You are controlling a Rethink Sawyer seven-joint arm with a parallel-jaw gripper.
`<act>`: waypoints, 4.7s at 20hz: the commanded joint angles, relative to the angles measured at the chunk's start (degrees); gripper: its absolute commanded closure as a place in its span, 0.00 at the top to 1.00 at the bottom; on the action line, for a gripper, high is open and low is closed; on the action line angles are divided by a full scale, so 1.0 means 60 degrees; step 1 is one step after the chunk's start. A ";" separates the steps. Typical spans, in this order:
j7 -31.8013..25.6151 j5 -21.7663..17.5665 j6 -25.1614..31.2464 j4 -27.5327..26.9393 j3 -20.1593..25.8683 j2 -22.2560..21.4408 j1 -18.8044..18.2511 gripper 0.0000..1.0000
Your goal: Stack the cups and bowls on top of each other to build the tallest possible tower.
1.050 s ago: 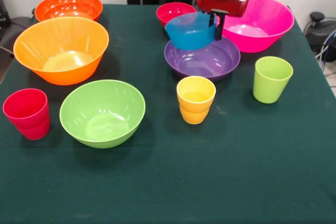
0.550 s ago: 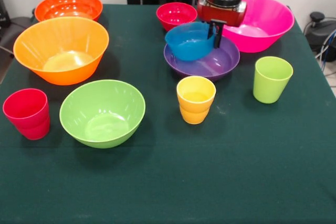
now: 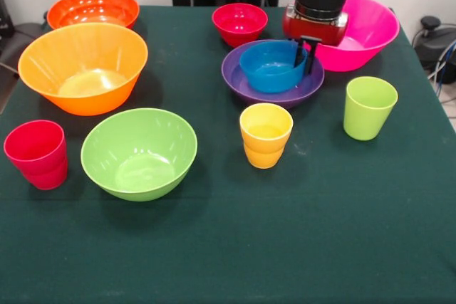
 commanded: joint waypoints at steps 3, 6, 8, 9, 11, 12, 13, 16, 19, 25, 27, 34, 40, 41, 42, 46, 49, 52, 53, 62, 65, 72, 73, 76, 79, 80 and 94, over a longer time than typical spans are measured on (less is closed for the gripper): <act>0.1812 0.0671 -0.0482 0.0161 0.0367 0.0465 0.0159 0.00; 0.1759 0.0723 -0.0480 0.0175 0.0370 0.0484 0.0142 1.00; 0.1753 0.0732 -0.0474 0.0177 0.0359 0.0491 0.0146 1.00; 0.1748 0.0740 -0.0490 0.0190 0.0362 0.0496 0.0141 1.00; 0.1724 0.0758 -0.0501 0.0195 0.0346 0.0503 0.0142 1.00; 0.1716 0.0765 -0.0501 0.0198 0.0333 0.0504 0.0150 1.00; 0.1700 0.0768 -0.0493 0.0214 0.0353 0.0499 0.0125 1.00; 0.1655 0.0726 -0.0574 0.0241 0.0356 0.0493 0.0092 1.00; 0.1444 0.0611 -0.0523 0.0083 0.0486 0.0497 -0.0127 1.00; 0.1372 0.0521 -0.0207 0.0617 0.0602 -0.0237 -0.0366 1.00; 0.1333 0.0504 0.0021 0.0900 0.0638 -0.0688 -0.0441 1.00; 0.0863 0.0373 0.0679 0.1631 0.1252 -0.1860 -0.1204 1.00; 0.0755 0.0404 0.0910 0.1785 0.1471 -0.2132 -0.1400 1.00; 0.0768 0.0395 0.0852 0.1777 0.1473 -0.2094 -0.1390 1.00; 0.0776 0.0396 0.0831 0.1765 0.1483 -0.2068 -0.1391 1.00; 0.0838 0.0426 0.0773 0.1739 0.1512 -0.2000 -0.1365 1.00; 0.0900 0.0454 0.0693 0.1729 0.1581 -0.1941 -0.1361 1.00; 0.0986 0.0459 0.0534 0.1767 0.1627 -0.1911 -0.1324 1.00; 0.0994 0.0463 0.0538 0.1777 0.1634 -0.1928 -0.1317 1.00; 0.0897 0.0432 0.0798 0.1900 0.1703 -0.2247 -0.1355 1.00; 0.0938 0.0459 0.0822 0.1979 0.1698 -0.2343 -0.1318 1.00; 0.1020 0.0512 0.0810 0.2178 0.1680 -0.2509 -0.1240 1.00; 0.1013 0.0513 0.0808 0.2183 0.1693 -0.2507 -0.1254 1.00; 0.1023 0.0556 0.0902 0.2242 0.1718 -0.2624 -0.1259 1.00; 0.1070 0.0612 0.0998 0.2319 0.1694 -0.2757 -0.1201 1.00; 0.1073 0.0603 0.0973 0.2357 0.1698 -0.2770 -0.1214 1.00; 0.1113 0.0587 0.0918 0.2530 0.1553 -0.2822 -0.1170 1.00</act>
